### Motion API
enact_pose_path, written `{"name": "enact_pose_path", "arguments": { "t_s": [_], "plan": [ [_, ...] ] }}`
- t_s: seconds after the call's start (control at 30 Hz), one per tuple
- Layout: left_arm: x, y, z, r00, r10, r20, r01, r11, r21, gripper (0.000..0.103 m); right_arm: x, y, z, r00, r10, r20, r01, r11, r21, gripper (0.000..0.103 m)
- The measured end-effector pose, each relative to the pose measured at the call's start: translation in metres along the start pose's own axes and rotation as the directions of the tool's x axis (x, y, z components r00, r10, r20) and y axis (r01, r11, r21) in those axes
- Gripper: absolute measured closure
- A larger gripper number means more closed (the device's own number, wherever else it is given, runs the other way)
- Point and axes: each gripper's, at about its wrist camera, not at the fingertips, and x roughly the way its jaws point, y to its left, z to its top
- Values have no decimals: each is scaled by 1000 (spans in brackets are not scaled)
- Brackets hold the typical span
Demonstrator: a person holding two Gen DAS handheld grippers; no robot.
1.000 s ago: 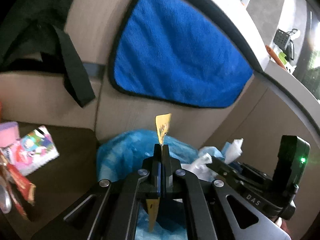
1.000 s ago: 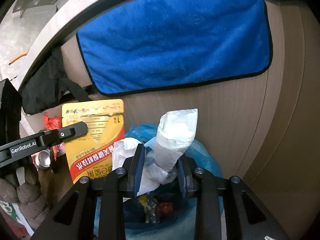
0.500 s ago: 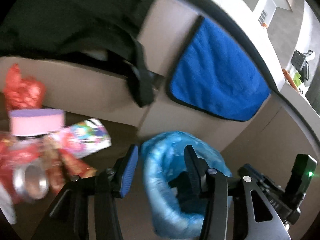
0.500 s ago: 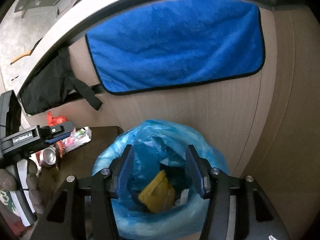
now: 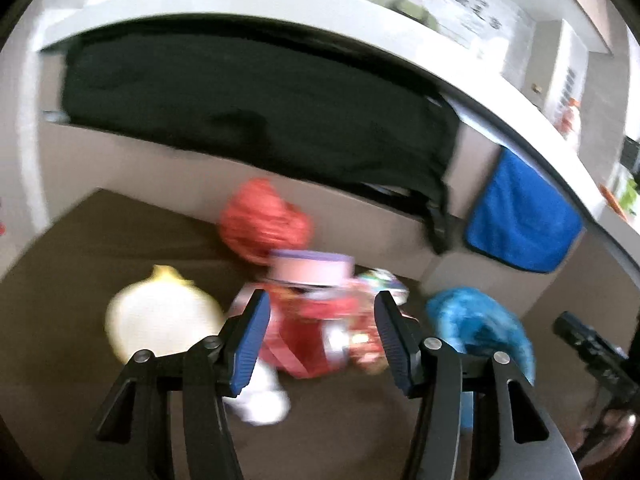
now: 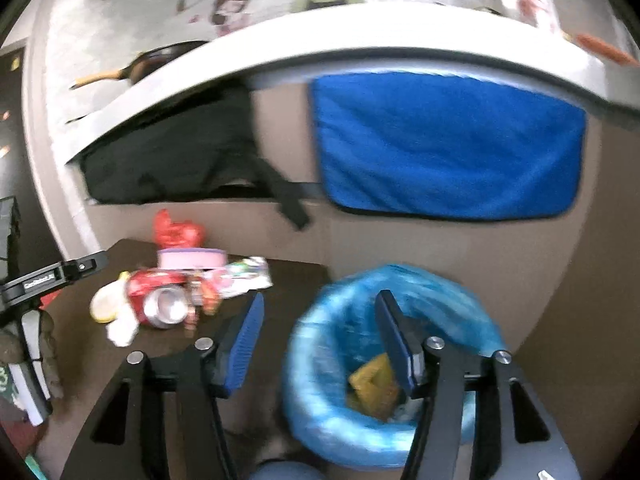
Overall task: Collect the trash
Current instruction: 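Move both open tools back toward the remaining trash on the table, then grasp the white tissue with the left tool while the right tool grasps the red snack wrapper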
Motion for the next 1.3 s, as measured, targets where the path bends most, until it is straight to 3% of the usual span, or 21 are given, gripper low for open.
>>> {"name": "enact_pose_path", "arguments": {
  "t_s": [0.17,0.3,0.47,0.53,0.63,0.83,1.03,1.3],
  "plan": [
    [-28,61,-6,997,80,15,-79,993,-83,47,8,54,8,995,94,-25,-95,994,-49,43],
    [-37,101,-16,992,125,-28,-128,981,-148,47,23,101,11,989,125,-75,-134,983,-127,41],
    [-40,117,-26,987,145,-76,-154,980,-130,47,37,137,9,972,185,-144,-205,969,-139,41],
    [-37,117,-28,987,133,-95,-145,981,-131,47,43,146,4,971,172,-165,-197,969,-150,41],
    [-25,108,-30,989,56,-139,-75,989,-131,47,49,147,1,973,149,-177,-174,975,-135,41],
    [5,64,-48,982,-2,-190,-15,996,-87,47,62,130,-7,973,125,-194,-138,989,-53,41],
    [32,33,-73,966,47,-255,-53,998,-20,47,79,104,-15,964,145,-223,-143,989,28,41],
    [60,28,-65,953,87,-289,-92,996,-3,47,79,78,-20,970,119,-211,-103,991,88,41]
  ]
}}
